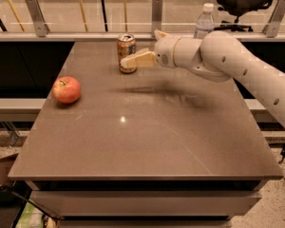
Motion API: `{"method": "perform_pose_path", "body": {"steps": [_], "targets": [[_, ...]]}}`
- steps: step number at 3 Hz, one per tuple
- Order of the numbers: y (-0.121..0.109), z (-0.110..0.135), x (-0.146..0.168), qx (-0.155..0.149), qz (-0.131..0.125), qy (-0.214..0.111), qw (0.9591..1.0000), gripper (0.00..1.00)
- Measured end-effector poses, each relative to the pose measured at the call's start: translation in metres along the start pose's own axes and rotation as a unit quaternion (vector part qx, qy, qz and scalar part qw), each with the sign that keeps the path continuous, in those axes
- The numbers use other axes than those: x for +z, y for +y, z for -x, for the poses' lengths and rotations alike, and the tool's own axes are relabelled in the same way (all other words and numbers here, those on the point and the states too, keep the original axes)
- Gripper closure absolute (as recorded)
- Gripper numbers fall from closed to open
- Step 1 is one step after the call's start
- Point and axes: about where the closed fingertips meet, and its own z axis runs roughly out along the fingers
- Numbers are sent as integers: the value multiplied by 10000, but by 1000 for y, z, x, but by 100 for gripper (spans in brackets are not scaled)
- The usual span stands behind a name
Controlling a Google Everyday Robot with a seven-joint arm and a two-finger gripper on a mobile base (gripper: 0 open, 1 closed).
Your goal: Knock orange can over
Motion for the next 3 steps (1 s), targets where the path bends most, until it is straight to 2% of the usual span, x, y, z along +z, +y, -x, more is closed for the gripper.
{"method": "perform_pose_path", "body": {"steps": [2, 3], "targets": [[-1, -2, 39, 88, 513, -154, 9985, 0], [4, -3, 50, 82, 700, -115, 9974, 18]]}}
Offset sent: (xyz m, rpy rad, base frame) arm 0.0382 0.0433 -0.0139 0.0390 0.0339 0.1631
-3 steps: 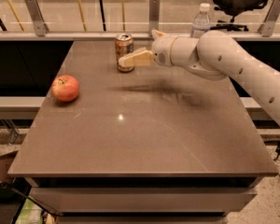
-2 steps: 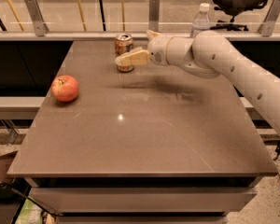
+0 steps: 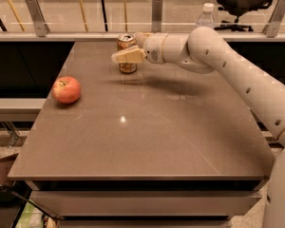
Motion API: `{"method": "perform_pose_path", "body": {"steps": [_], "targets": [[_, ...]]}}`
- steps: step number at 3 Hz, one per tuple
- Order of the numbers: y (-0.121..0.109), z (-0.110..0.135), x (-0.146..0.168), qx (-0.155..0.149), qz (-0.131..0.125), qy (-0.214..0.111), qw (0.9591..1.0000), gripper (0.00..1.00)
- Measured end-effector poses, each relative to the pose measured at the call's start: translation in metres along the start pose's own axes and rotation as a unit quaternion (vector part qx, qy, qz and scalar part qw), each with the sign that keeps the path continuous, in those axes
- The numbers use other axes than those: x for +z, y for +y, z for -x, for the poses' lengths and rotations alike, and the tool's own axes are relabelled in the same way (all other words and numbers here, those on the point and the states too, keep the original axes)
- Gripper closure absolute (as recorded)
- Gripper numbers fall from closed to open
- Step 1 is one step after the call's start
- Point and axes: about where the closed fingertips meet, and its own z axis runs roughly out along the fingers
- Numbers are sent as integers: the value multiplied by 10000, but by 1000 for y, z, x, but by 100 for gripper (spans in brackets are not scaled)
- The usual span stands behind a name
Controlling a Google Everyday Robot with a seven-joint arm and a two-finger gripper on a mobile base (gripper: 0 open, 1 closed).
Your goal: Knock orange can over
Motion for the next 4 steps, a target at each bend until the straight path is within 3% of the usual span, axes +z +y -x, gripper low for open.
{"method": "perform_pose_path", "body": {"steps": [3, 4], "targets": [[6, 1, 7, 2, 61, -7, 10000, 87], [8, 1, 9, 3, 82, -9, 10000, 100]]}}
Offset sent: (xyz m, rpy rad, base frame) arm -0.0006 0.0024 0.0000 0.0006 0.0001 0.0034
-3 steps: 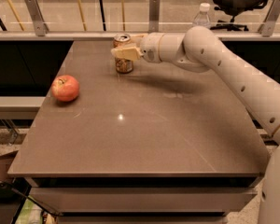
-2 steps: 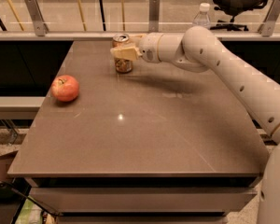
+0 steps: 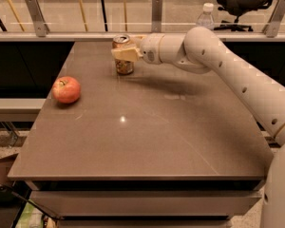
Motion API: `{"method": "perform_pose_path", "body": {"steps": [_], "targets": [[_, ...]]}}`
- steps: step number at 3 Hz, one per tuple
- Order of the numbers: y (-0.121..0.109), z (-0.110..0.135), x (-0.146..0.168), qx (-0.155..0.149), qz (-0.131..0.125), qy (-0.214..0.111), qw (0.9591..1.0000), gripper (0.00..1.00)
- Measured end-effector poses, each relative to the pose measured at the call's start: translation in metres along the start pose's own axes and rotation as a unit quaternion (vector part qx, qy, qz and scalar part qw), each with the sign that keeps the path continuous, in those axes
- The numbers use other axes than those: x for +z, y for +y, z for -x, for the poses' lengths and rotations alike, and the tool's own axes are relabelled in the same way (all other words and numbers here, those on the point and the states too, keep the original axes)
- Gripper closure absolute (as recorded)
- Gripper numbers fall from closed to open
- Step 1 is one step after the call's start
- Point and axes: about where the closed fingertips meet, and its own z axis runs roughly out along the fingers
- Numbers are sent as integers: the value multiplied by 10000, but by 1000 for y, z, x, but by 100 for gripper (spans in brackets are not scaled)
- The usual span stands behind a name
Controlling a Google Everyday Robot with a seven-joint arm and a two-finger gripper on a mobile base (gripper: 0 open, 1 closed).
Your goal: Knock orange can over
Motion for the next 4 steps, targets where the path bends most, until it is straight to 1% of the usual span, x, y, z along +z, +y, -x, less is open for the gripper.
{"method": "perform_pose_path", "body": {"steps": [1, 2, 4], "targets": [[0, 0, 0, 0, 1, 0, 10000, 100], [2, -1, -7, 1, -63, 187, 9998, 100], [9, 1, -39, 63, -296, 404, 9987, 100]]}}
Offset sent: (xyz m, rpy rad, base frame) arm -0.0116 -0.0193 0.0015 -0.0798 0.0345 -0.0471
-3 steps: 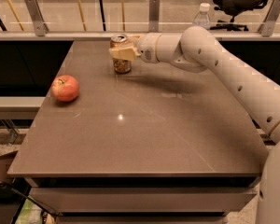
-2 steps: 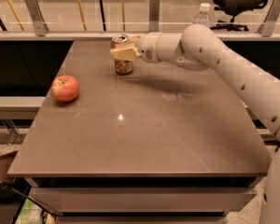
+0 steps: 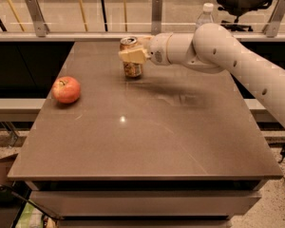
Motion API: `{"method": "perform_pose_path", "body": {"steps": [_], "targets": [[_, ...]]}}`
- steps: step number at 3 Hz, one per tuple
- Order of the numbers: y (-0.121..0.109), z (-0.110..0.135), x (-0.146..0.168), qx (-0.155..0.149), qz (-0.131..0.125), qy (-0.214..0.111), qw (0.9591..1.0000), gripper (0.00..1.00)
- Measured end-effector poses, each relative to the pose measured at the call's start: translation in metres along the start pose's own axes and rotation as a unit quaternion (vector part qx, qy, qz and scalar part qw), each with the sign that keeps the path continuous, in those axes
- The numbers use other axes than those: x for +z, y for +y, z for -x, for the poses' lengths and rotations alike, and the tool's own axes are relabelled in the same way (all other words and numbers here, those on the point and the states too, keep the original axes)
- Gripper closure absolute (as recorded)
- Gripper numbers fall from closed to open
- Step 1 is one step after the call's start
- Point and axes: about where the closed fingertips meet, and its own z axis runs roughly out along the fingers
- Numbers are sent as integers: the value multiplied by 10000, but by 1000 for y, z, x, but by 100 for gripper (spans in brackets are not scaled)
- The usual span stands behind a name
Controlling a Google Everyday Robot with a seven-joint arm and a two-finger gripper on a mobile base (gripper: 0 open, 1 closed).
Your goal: Knock orange can over
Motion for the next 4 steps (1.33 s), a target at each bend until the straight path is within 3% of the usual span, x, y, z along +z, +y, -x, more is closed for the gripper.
{"method": "perform_pose_path", "body": {"steps": [2, 3, 4], "targets": [[-6, 18, -37, -143, -331, 592, 9976, 100], [-13, 29, -55, -170, -487, 1140, 9921, 100], [-16, 26, -69, -56, -588, 1765, 9825, 100]]}}
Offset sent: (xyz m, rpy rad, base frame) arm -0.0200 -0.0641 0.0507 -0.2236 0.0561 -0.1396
